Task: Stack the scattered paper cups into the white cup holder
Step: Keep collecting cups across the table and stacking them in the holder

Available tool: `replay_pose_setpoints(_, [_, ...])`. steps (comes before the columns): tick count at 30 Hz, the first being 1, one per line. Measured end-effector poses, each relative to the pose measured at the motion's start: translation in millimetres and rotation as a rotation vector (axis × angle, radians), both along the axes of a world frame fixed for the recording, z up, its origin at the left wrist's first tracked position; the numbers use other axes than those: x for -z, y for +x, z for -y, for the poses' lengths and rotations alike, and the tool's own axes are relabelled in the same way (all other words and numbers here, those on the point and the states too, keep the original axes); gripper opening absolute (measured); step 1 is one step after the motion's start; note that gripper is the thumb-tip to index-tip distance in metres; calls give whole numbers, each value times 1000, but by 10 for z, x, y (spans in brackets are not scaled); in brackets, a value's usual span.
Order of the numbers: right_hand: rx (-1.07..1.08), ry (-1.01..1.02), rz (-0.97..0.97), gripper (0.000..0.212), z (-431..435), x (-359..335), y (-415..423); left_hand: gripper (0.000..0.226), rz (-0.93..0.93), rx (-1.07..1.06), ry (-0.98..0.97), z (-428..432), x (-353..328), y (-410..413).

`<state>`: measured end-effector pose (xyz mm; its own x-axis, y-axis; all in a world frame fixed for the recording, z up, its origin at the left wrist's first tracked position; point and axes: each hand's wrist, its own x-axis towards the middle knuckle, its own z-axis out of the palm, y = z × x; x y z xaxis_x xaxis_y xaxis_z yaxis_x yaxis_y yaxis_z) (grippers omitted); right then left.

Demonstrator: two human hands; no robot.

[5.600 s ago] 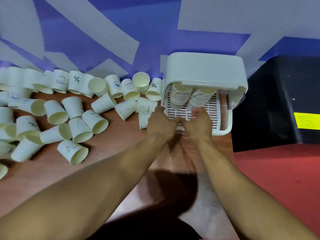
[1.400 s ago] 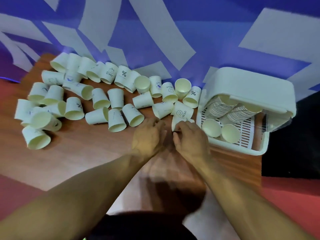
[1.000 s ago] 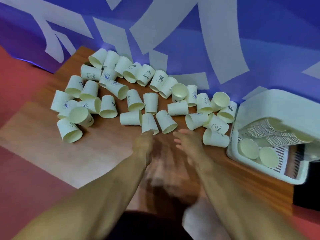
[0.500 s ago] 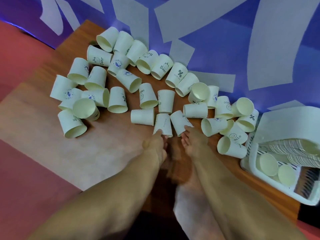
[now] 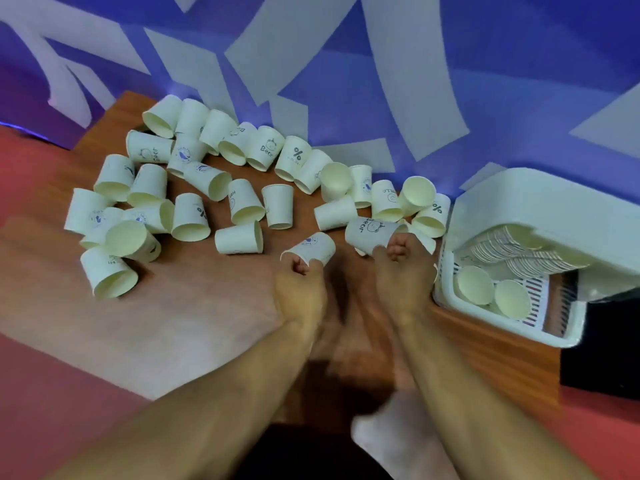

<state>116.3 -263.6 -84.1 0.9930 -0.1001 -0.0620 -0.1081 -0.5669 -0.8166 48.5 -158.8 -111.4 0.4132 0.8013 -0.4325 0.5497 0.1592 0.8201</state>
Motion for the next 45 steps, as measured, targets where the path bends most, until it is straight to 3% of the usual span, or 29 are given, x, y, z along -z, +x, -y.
replay_pose_setpoints(4, [-37, -116, 255, 9, 664, -209, -28, 14, 167, 306, 249, 413, -220, 91])
replay_pose_setpoints(10, [-85, -337, 441, 7, 1729, -292, 59, 12, 295, 808, 676, 1054, -456, 371])
replay_pose_setpoints(15, [-127, -532, 382, 10, 2377, -160, 218, 10, 250, 1096, 999, 1502, -464, 597])
replay_pose_setpoints(20, [-238, -653, 358, 11, 2606, 90, 363, 15, 181, 1304, 1184, 1816, -342, 804])
replay_pose_setpoints(23, [-282, -697, 268, 17, 2664, 232, 402, 14, 123, 1471, 1188, 1909, -250, 868])
replay_pose_setpoints(28, [-394, -762, 176, 16, 2662, 465, 426, 46, 51, 1584, 1244, 2017, -258, 968])
replay_pose_setpoints(38, [-414, -746, 82, 20, 2609, 658, 482, 28, -116, 1714, 1158, 2087, 11, 1145])
replay_pose_setpoints(41, [-397, -727, 81, 14, 2588, 687, 463, 32, -90, 1754, 1056, 2022, 239, 1112])
replay_pose_setpoints(45, [-366, -674, 90, 22, 2579, 712, 444, 45, -8, 1773, 995, 1951, 440, 1070])
